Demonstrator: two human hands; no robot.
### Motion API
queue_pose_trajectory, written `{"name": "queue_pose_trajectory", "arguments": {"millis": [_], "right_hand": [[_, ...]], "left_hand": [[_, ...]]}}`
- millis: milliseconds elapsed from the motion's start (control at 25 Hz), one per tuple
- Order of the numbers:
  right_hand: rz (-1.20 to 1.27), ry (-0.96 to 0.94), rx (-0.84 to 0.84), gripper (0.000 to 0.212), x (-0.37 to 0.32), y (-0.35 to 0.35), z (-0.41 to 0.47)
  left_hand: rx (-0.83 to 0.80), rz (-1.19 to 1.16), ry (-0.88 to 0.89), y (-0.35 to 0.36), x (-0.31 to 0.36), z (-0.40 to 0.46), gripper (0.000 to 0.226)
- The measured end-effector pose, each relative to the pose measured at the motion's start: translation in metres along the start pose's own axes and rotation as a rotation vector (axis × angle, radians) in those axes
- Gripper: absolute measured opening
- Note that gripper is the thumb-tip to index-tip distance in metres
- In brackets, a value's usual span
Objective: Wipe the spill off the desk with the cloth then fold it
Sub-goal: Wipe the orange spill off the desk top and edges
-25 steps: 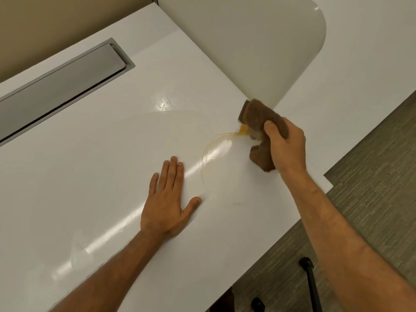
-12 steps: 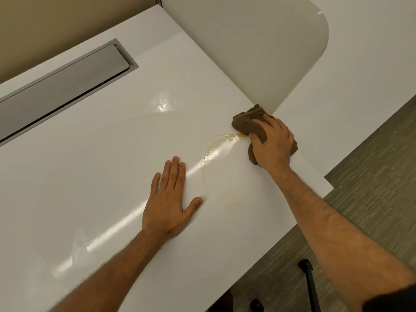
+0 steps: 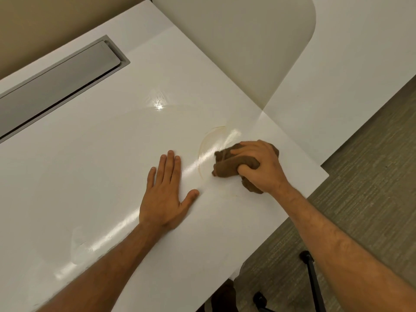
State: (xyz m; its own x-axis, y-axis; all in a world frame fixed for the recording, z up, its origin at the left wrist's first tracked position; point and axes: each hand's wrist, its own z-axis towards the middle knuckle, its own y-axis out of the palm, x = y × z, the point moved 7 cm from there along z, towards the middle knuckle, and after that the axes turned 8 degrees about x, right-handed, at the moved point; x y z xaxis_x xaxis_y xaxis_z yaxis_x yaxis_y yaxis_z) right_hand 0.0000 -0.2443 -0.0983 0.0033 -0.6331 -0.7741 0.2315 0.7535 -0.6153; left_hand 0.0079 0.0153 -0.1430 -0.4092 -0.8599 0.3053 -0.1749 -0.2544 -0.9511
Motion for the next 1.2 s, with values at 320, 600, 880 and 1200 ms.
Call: {"name": "queue_pose_trajectory", "arguments": {"millis": [320,600,880,1200], "right_hand": [[0.482,0.374,0.062,0.019,-0.003,-0.024,0.002],[-0.505,0.218,0.078,0.055,0.019,0.005,0.066],[-0.571,0.024,-0.124,0.076,0.014,0.057,0.125],[-0.324,-0.370,-0.525,0.068,-0.030,0.083,0.059]], "left_hand": [[-0.007,-0.007,0.001,-0.001,0.000,0.000,0.093],[-0.007,-0.011,0.000,0.002,-0.002,0.000,0.093],[0.012,-0.009,-0.003,0.003,-0.003,0.001,0.093],[0.063,-0.150,-0.021,0.000,-0.005,-0.001,0.098]]}}
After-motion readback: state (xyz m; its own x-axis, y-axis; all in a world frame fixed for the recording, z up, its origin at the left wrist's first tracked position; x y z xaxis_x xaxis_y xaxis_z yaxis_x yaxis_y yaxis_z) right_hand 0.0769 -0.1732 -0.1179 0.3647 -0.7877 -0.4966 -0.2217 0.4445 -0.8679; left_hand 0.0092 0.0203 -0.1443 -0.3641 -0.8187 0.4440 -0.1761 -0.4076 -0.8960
